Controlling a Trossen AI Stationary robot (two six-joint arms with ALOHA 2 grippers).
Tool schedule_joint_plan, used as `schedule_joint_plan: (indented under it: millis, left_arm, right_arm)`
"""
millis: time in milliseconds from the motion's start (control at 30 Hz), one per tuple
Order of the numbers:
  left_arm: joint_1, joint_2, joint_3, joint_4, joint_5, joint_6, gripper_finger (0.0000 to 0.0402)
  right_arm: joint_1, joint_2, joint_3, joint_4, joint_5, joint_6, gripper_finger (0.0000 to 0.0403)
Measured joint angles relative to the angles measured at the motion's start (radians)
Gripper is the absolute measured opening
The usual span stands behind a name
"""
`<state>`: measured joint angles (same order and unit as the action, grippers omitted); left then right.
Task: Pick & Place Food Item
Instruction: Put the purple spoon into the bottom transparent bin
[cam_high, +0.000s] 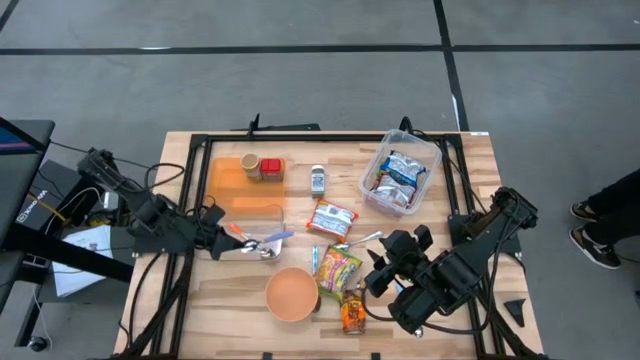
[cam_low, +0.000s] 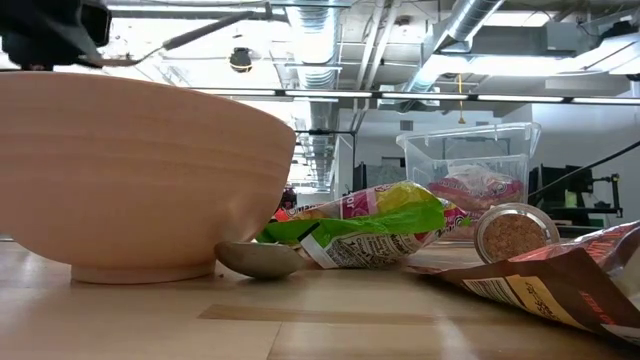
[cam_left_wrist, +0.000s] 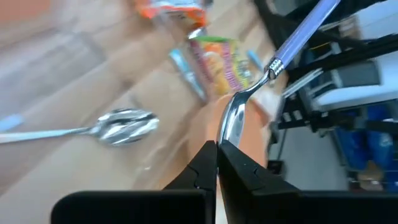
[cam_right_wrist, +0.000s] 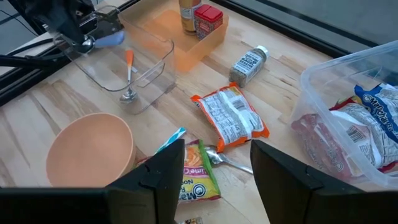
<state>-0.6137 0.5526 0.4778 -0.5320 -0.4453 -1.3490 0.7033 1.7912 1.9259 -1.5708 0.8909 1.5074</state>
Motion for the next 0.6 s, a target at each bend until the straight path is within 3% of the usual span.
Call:
schedule_joint_plan:
  millis: [267,600]
  left_arm:
    - [0.038,-0.078,0.000,-0.186,0.080,-0.003,0.0000]
    - [0.066,-0.088,0.000,-0.313,0.131,-0.003,0.0000]
  right_arm:
    - [-0.006,0.000,0.000,0.000,-0.001,-0.015,0.0180]
    - [-0.006,0.000,0.000,0.000,-0.001,-0.015,0.0180]
